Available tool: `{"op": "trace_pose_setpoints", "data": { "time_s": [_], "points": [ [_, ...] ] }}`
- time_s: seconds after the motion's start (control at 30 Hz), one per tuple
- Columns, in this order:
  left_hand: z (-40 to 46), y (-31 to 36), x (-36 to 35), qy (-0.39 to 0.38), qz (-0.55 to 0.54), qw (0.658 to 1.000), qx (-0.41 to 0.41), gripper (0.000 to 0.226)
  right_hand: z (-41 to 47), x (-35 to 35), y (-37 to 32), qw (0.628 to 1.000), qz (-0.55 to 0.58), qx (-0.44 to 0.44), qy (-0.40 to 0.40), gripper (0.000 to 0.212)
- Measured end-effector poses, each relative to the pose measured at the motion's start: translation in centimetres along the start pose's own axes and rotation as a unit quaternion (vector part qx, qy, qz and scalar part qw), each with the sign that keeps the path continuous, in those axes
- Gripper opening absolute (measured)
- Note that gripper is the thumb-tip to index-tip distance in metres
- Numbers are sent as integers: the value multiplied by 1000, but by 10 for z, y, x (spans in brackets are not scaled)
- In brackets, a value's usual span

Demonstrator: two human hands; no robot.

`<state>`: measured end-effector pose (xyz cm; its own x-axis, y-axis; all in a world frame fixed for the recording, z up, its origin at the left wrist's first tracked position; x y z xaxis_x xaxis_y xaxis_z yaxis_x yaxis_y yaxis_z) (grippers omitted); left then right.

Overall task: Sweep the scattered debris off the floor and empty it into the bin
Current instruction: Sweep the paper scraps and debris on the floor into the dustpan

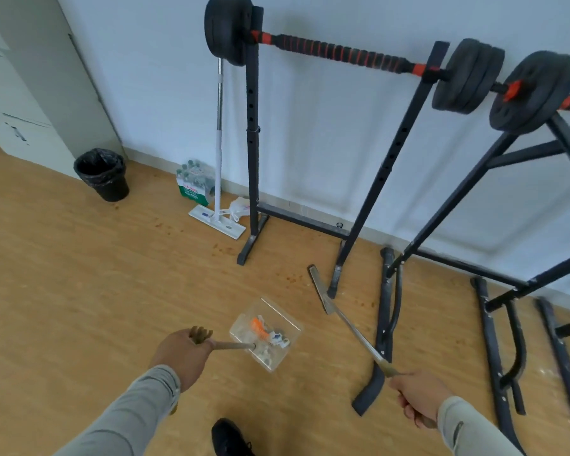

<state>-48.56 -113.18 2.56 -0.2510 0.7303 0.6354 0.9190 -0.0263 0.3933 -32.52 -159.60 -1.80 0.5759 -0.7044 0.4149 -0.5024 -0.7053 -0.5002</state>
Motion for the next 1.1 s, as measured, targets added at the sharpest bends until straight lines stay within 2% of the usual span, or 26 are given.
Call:
{"op": "trace_pose_setpoints", "data": {
  "time_s": [0.17, 0.47, 0.6, 0.73, 0.87, 0.97, 1.1],
  "points": [
    [42, 27, -4, -24, 50, 998, -8, 20, 19, 0, -39, 1000, -18, -2, 7, 23],
    [81, 57, -25, -22, 41, 999, 29, 28, 85, 24, -126, 997, -66, 22, 15, 22],
    [91, 72, -45, -17, 31, 997, 63, 29, 131, 45, -165, 996, -77, 50, 12, 22],
    [100, 93, -70, -2, 29, 995, 92, 30, 187, 65, -204, 989, -130, 70, -11, 17],
    [120, 113, -103, 0, 39, 994, 105, 34, 248, 72, -235, 981, -175, 81, -32, 21],
    [142, 122, -131, -8, 68, 991, 113, 37, 301, 72, -241, 971, -223, 80, -28, 14],
    [166, 137, -153, -20, 99, 988, 120, 31, 339, 52, -220, 954, -286, 77, -42, 34]
  ]
}}
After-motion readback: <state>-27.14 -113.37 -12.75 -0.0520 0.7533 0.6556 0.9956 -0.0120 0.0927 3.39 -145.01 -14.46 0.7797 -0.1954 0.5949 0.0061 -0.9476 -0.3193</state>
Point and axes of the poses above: each hand's wrist, its own z-axis towards the middle knuckle, its own x-axis out of the back of the hand, y = z × x, the point moved 10 cm from there along z, towards the middle knuckle, and after that the axes turned 14 degrees about x, right-handed, at the moved point
